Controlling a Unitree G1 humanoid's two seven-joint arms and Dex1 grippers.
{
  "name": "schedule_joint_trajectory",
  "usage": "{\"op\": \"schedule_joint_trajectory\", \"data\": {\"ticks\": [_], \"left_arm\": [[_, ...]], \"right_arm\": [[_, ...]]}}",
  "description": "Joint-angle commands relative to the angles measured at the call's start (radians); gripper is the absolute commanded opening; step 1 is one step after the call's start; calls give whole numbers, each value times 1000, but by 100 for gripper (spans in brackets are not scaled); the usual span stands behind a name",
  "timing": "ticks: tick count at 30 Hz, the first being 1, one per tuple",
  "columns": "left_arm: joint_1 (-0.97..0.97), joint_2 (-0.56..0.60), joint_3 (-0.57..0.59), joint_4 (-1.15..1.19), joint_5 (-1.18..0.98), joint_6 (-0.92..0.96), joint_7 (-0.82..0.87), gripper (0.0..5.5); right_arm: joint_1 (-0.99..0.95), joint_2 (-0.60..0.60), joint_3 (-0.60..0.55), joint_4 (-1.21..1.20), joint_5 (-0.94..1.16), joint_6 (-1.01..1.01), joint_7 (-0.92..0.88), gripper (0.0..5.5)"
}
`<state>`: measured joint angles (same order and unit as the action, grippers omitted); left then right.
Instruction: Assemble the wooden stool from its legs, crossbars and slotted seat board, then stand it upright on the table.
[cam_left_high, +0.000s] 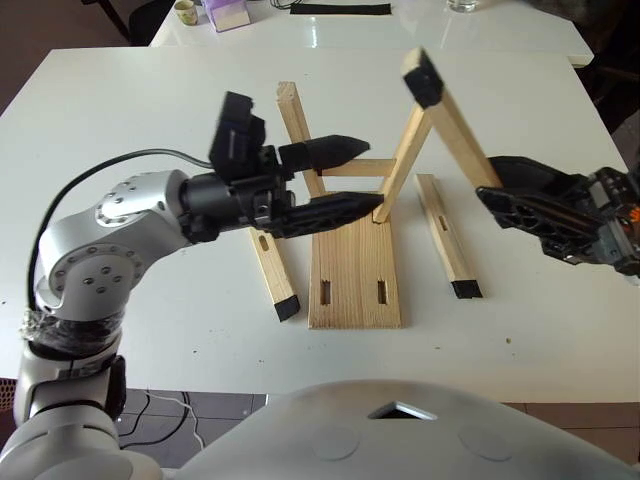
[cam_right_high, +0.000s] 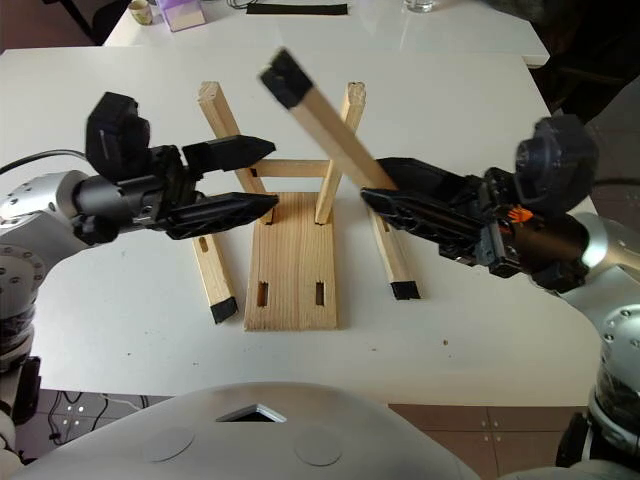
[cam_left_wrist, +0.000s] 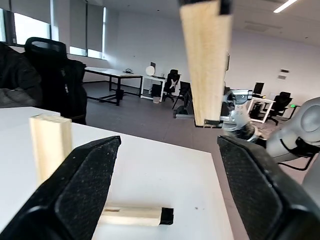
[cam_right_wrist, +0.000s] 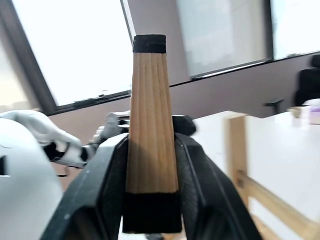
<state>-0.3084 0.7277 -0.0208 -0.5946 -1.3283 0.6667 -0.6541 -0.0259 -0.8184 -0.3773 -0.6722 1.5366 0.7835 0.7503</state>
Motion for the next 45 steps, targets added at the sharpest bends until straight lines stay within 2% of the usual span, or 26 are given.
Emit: {"op": "schedule_joint_trajectory", "data": {"ticks": [1,8,15,22,30,36,39,41,45], "left_arm": [[-45,-47,-21,-10,-5,30,4,362],[-76,-58,11,-3,-42,63,-33,362],[-80,-54,21,1,-50,99,-60,362],[-78,-75,10,-13,-40,114,-58,250],[-55,-57,0,-26,27,111,-150,132],[-53,-61,-12,-4,101,88,-192,130],[-59,-52,0,17,124,85,-191,130],[-54,-23,32,35,135,92,-204,130],[-27,86,118,76,190,85,-318,130]], "right_arm": [[-77,-23,93,33,10,41,8,130],[-86,-34,131,60,-30,62,62,130],[-91,-22,182,76,-172,42,103,130],[-127,6,229,84,-229,34,134,130],[-127,12,201,71,-196,38,114,130],[-137,39,206,68,-223,21,55,130],[-80,31,229,28,-310,4,80,190],[-35,10,260,12,-408,-15,89,223],[92,-22,264,5,-531,-60,121,225]]}}
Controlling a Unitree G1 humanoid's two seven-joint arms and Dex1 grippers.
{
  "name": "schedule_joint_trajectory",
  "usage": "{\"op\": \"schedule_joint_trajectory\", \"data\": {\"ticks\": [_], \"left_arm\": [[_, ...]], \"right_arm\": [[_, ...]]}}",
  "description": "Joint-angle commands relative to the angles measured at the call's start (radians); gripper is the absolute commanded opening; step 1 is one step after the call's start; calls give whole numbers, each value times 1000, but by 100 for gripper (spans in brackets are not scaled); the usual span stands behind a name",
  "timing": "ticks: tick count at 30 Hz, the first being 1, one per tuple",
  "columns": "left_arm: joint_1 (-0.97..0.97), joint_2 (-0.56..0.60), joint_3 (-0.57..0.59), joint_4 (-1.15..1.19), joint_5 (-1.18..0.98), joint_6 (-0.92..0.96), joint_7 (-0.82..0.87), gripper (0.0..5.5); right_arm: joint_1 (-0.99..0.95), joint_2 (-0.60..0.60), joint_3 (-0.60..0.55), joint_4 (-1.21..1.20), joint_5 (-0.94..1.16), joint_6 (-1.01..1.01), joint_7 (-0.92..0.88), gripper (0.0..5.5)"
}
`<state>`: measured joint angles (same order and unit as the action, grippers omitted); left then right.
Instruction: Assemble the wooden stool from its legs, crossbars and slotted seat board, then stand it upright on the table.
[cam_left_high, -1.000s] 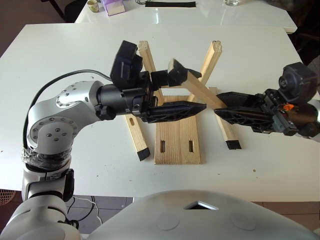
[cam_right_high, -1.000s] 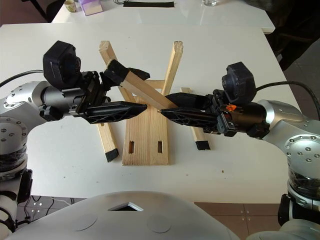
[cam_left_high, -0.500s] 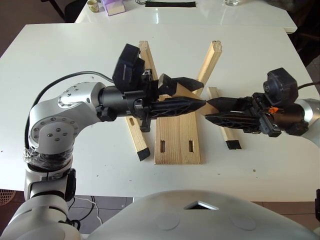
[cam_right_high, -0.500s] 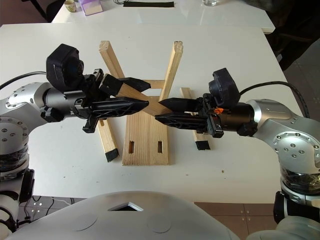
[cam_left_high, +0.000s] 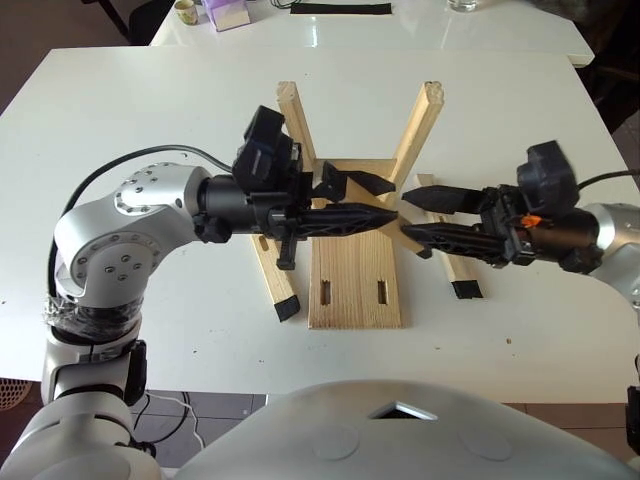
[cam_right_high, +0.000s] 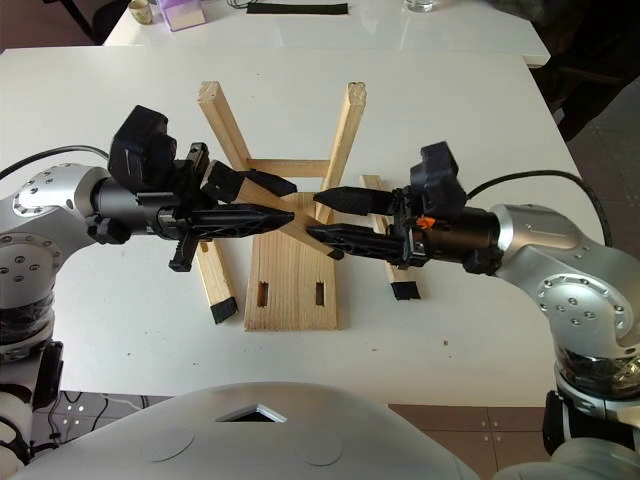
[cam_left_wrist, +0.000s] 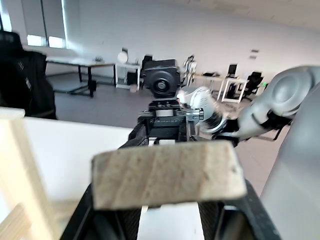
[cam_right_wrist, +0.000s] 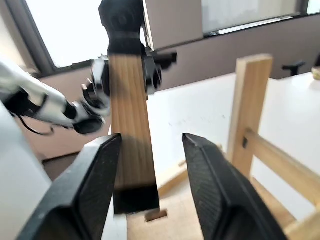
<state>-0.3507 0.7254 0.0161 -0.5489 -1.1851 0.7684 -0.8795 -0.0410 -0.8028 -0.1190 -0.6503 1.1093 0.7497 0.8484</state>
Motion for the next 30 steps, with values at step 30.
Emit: {"op": "schedule_joint_trajectory", "data": {"ticks": [30], "left_arm": [[355,218,61,347,762,-580,-338,130]], "right_arm": [[453,58,52,-115,-520,-236,-113,225]]}}
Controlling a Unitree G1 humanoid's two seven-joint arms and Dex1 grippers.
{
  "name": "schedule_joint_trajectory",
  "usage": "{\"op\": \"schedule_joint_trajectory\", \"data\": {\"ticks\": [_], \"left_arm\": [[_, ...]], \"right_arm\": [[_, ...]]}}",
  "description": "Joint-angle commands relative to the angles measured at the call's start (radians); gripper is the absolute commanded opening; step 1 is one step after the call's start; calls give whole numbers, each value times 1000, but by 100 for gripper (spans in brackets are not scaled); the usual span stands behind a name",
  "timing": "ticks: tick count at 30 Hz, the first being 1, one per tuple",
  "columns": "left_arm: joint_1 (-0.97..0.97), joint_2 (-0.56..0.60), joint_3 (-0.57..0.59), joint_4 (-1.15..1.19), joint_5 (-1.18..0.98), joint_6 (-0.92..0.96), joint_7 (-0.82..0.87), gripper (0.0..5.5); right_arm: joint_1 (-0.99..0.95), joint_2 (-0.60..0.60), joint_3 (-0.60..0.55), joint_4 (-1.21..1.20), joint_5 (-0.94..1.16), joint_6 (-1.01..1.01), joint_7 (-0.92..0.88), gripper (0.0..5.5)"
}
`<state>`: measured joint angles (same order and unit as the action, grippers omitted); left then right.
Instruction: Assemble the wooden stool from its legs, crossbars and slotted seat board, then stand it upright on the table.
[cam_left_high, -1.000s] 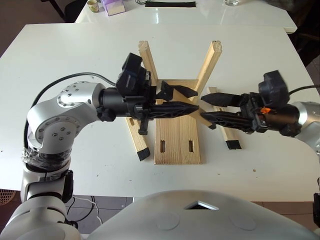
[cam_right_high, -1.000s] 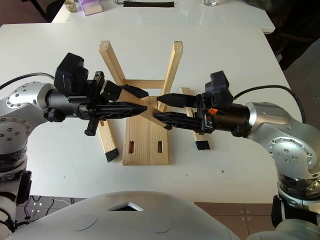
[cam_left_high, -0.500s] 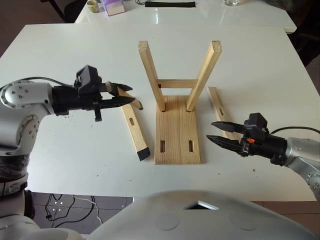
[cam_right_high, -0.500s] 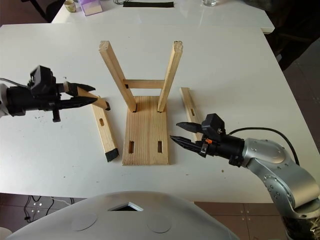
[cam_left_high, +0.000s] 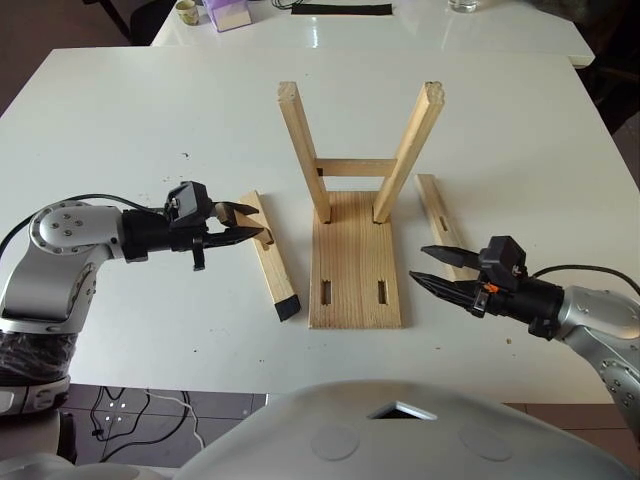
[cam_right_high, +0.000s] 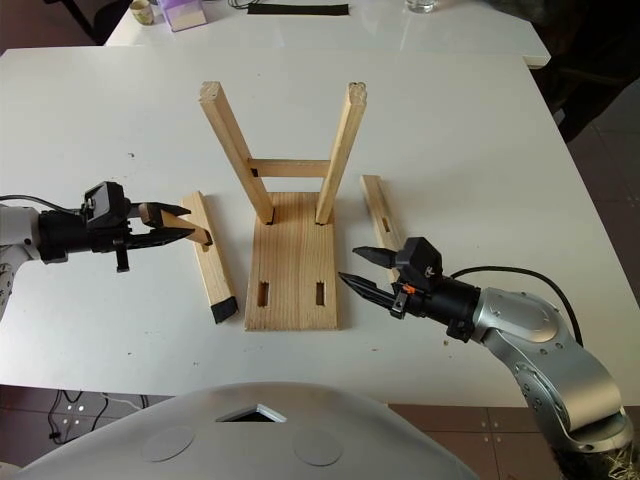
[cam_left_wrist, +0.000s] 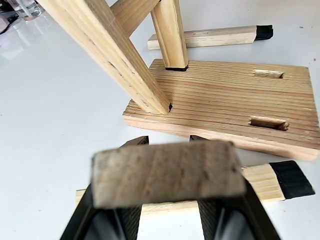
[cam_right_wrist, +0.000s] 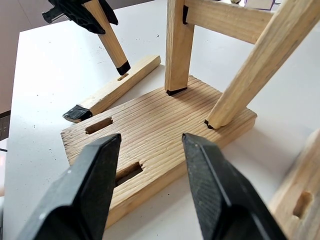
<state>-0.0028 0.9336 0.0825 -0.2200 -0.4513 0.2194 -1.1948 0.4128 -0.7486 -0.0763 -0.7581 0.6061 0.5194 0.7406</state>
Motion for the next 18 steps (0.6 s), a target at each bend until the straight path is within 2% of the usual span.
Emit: {"op": "schedule_joint_trajectory", "data": {"ticks": [1,14,18], "left_arm": [[7,12,-7,29,39,-40,-26,130],[23,17,-52,76,112,-91,-68,130],[59,68,-90,79,164,-86,-93,130]], "right_arm": [[1,5,10,-8,-19,-6,-6,225],[5,7,38,2,-63,-15,-9,225],[1,5,36,3,-72,-12,-6,225]]}}
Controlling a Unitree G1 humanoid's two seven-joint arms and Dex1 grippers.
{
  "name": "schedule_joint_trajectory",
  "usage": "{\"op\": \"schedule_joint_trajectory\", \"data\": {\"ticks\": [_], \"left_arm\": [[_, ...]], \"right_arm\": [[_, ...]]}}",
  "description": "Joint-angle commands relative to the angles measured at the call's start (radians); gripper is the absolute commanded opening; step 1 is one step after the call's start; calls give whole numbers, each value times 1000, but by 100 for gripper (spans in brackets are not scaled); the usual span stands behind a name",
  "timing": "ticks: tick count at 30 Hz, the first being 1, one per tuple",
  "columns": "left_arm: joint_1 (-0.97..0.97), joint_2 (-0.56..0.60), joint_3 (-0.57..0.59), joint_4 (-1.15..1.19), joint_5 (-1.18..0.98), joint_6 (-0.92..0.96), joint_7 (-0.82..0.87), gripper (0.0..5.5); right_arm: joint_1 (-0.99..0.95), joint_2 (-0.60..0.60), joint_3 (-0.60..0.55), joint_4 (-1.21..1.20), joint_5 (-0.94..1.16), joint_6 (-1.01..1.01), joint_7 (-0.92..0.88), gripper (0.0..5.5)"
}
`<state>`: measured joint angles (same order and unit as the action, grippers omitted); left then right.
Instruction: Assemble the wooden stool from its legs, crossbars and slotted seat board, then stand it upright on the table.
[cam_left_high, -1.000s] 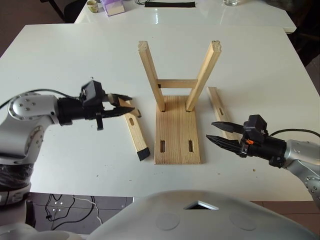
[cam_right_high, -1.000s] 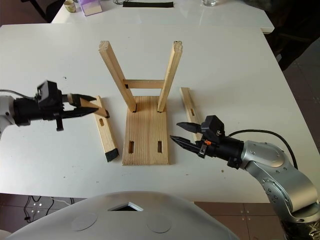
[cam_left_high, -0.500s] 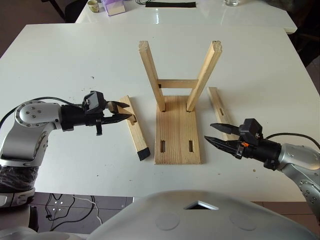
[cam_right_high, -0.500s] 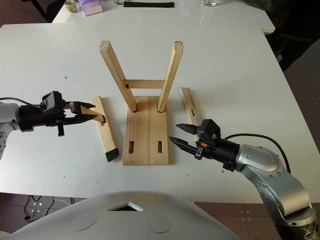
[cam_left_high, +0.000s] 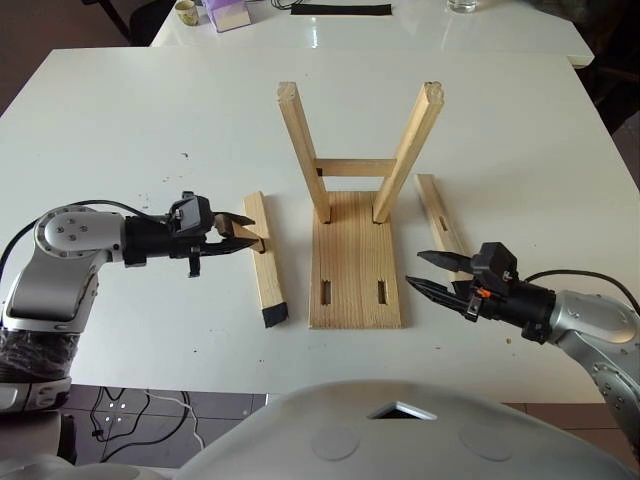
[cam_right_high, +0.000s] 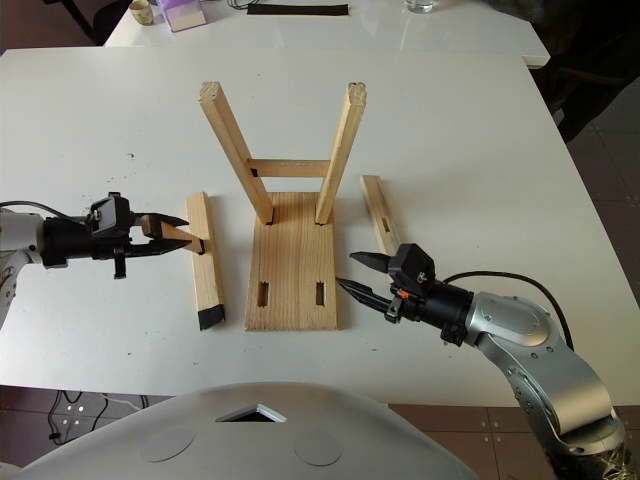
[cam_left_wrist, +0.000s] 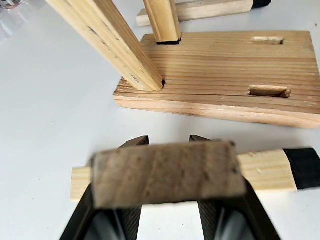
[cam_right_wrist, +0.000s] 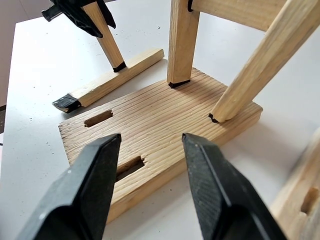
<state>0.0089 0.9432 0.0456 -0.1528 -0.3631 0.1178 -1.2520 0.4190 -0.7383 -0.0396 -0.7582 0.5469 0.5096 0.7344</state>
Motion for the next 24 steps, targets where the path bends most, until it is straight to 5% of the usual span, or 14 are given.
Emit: {"op": "schedule_joint_trajectory", "data": {"ticks": [1,24], "left_arm": [[51,71,-66,15,85,20,-44,130],[-59,-30,-228,141,102,114,7,130]], "right_arm": [[-4,-6,1,3,-17,-3,-1,225],[-78,-30,92,86,-113,-14,62,225]]}}
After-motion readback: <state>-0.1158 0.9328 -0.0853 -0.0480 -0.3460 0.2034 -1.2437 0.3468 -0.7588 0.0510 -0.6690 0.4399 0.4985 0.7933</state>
